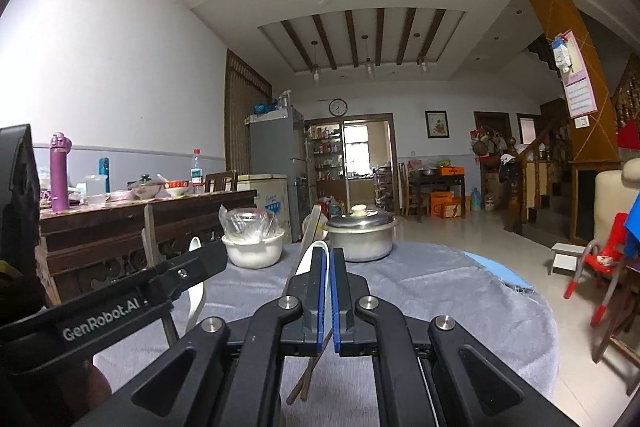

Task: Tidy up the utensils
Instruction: 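Lift both held spoons and carry them over the grey utensil cup, then lower the spoons into the cup and open both tools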

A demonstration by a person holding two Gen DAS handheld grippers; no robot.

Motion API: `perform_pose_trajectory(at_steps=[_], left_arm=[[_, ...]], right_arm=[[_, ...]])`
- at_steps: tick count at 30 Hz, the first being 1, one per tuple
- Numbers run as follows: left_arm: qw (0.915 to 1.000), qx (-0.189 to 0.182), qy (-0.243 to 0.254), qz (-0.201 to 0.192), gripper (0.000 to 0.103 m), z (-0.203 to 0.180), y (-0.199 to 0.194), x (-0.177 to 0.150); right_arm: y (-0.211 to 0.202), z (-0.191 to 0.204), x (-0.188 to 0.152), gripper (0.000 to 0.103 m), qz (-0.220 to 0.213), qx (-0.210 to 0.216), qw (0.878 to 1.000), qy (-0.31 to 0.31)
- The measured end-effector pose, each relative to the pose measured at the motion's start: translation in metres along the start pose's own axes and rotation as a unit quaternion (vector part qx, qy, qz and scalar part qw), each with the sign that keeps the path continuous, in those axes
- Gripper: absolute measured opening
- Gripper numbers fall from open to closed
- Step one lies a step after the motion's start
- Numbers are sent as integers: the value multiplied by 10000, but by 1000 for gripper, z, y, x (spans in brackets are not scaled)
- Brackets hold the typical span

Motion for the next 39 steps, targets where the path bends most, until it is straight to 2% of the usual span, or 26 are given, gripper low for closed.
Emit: perform_pose_trajectory(at_steps=[15,17,19,25,28,33,36,39], left_arm=[[9993,171,205,270,31,-2,-15,-13],[9992,182,307,185,36,-6,-23,-10],[9984,239,496,100,59,-12,-31,-6],[9935,499,986,-274,61,-19,-55,3],[9940,601,867,-278,64,-7,-64,9],[9948,835,477,-323,65,18,-74,18],[9943,942,337,-363,67,29,-81,21],[9935,1044,269,-367,68,38,-84,21]], right_arm=[[-15,9,-10,4,226,382,9989,-124],[-19,7,-8,4,201,374,9990,-108],[-21,1,-3,4,228,423,9988,-6],[-23,-16,2,4,215,299,9989,302],[-22,-21,4,4,275,388,9979,437],[-25,1,6,4,262,770,9965,187],[-25,-1,6,4,230,706,9970,223],[-19,-20,8,4,342,570,9963,550]])
Point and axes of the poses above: each gripper's, at about its wrist camera, not at the fingertips, and y roughly the way its jaws point, z to its left, x to its top, the point moved 1 cm from there along y, roughly the way its jaws point, and after that the axes turned 11 degrees about z, right-handed, at the moved point
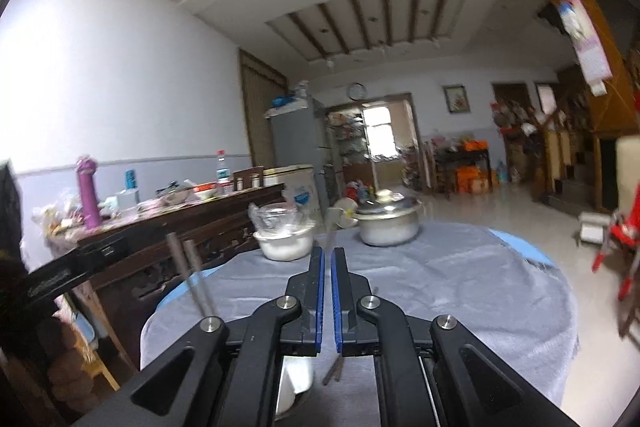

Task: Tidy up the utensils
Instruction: 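Lower the spoons into the cup and open both tools, then move the right tool to the dark chopsticks and close on one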

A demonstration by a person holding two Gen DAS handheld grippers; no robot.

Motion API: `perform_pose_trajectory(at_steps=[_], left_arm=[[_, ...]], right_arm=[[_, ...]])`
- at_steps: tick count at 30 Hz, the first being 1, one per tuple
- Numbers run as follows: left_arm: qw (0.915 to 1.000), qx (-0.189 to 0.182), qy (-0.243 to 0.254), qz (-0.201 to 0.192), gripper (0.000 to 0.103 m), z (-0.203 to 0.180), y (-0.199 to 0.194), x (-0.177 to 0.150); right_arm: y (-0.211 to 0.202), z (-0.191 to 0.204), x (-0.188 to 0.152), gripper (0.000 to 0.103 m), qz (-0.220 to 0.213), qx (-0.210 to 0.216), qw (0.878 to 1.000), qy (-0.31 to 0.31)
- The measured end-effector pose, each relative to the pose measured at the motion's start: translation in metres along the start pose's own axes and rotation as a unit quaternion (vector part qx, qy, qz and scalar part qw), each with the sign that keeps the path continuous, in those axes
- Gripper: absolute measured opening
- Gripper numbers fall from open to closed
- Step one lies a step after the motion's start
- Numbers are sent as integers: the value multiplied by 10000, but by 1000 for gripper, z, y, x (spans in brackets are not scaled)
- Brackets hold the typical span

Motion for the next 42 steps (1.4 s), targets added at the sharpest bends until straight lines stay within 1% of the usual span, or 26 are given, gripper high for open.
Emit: perform_pose_trajectory(at_steps=[2,5,7,9,11,13,20,24,29,32,36,42], left_arm=[[10000,56,-28,20,68,4,1,-1],[9997,108,-117,176,69,11,7,-3],[9986,157,-269,420,76,18,16,-6],[9968,168,-440,638,77,27,23,-8],[9947,232,-551,834,78,32,29,-13],[9925,292,-586,1033,80,38,34,-17],[9847,602,-715,1470,81,54,48,-27],[9765,798,-798,1836,81,63,63,-36],[9677,1008,-868,2140,81,75,76,-46],[9625,1190,-854,2282,81,78,79,-49],[9568,1464,-691,2414,81,82,86,-45],[9509,1768,-633,2459,81,91,91,-36]], right_arm=[[2,-17,1,4,91,-127,9994,312],[8,-40,-1,4,273,-312,9969,663],[13,-52,-4,5,460,-316,9946,870],[22,-61,-9,16,749,-304,9907,1099],[26,-68,-14,44,833,-265,9878,1292],[27,-74,-18,51,864,-273,9855,1433],[38,-92,-32,51,1161,-272,9781,1703],[46,-97,-40,51,1333,-245,9746,1784],[62,-102,-47,51,1547,-173,9705,1842],[74,-106,-44,51,1575,-163,9709,1799],[94,-112,-38,51,1578,-136,9706,1813],[114,-116,-33,51,1669,-62,9672,1914]])
Point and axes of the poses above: each gripper's, at about its wrist camera, not at the fingertips, and y roughly the way its jaws point, z to its left, x to its top, the point moved 1 cm from there along y, roughly the way its jaws point, and after that the axes turned 11 degrees about z, right-handed, at the moved point
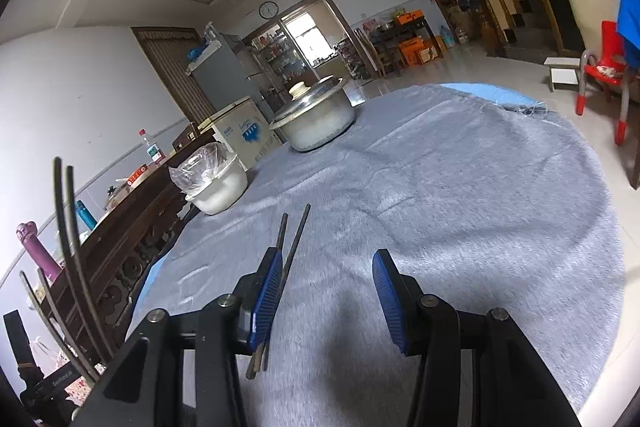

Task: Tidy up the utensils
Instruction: 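Move the right tool to the dark chopsticks and close on one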

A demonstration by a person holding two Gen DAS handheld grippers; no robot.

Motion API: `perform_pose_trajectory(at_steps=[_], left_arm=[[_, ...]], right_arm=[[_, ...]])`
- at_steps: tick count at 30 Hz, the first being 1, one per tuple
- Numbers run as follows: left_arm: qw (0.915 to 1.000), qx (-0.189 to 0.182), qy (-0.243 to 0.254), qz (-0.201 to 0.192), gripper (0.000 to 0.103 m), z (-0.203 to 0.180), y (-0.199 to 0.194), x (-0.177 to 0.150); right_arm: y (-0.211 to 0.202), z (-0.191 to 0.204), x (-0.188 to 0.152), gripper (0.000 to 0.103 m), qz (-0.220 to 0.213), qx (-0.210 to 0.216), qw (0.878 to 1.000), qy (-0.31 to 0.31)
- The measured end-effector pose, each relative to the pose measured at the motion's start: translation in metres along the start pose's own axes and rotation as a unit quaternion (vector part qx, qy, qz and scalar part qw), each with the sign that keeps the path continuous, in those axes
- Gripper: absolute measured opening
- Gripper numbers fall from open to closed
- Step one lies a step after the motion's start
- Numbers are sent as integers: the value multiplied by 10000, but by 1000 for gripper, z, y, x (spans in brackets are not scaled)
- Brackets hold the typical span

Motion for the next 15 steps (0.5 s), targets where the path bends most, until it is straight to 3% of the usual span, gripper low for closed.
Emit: perform_pose_trajectory(at_steps=[15], left_arm=[[9988,353,350,-20,81,-7,12,23]], right_arm=[[28,23,11,51,348,-4,9990,-285]])
Point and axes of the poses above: each gripper's, at about its wrist camera, not at the fingertips, and y roughly the way its jaws point, z to its left, x to its top, the point moved 1 cm from there along y, roughly the way its jaws point, and after that the axes turned 11 degrees about z, right-handed, at the moved point
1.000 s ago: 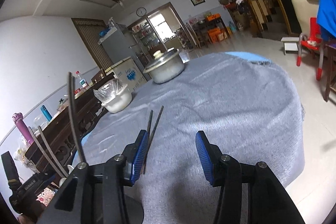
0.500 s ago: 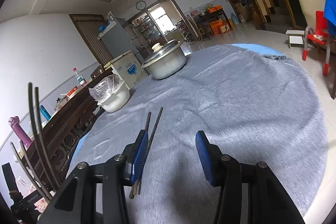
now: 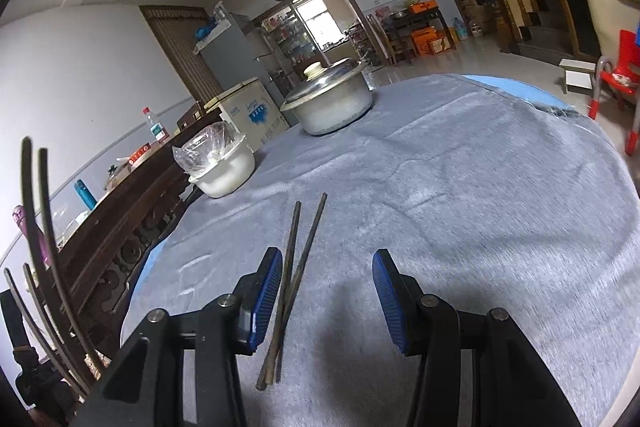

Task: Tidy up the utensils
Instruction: 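Move the right tool to the dark chopsticks and close on one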

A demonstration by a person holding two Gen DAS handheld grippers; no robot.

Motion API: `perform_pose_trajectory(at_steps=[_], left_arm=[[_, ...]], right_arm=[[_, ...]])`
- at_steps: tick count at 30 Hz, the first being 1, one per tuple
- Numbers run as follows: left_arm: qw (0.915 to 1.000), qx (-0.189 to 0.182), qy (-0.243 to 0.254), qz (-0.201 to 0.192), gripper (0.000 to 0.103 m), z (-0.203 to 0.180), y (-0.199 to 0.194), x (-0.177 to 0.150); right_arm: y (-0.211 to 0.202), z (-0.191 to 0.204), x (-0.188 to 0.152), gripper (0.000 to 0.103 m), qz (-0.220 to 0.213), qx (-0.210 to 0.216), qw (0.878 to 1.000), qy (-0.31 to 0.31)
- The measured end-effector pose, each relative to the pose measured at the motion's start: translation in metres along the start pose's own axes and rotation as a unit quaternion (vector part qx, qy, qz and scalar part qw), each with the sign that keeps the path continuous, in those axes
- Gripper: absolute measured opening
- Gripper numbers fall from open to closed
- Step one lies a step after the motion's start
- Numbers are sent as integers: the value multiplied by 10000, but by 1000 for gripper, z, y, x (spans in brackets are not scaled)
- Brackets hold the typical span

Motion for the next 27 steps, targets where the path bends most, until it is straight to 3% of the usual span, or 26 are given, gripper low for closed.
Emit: perform_pose_trajectory(at_steps=[16,25,27], left_arm=[[9989,28,406,213,81,-17,33,33],[9969,-165,655,413,81,-24,54,58],[9963,-194,695,463,81,-26,58,63]], right_arm=[[84,6,74,50,1419,-95,9898,11],[152,5,119,38,2183,-329,9752,142],[169,9,123,30,2405,-401,9697,142]])
Point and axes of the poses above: each gripper's, at about its wrist camera, not at the fingertips, and y roughly the way its jaws point, z to its left, x to its top, the point moved 1 cm from there along y, roughly the way its jaws point, and after that the axes turned 11 degrees about z, right-handed, at the moved point
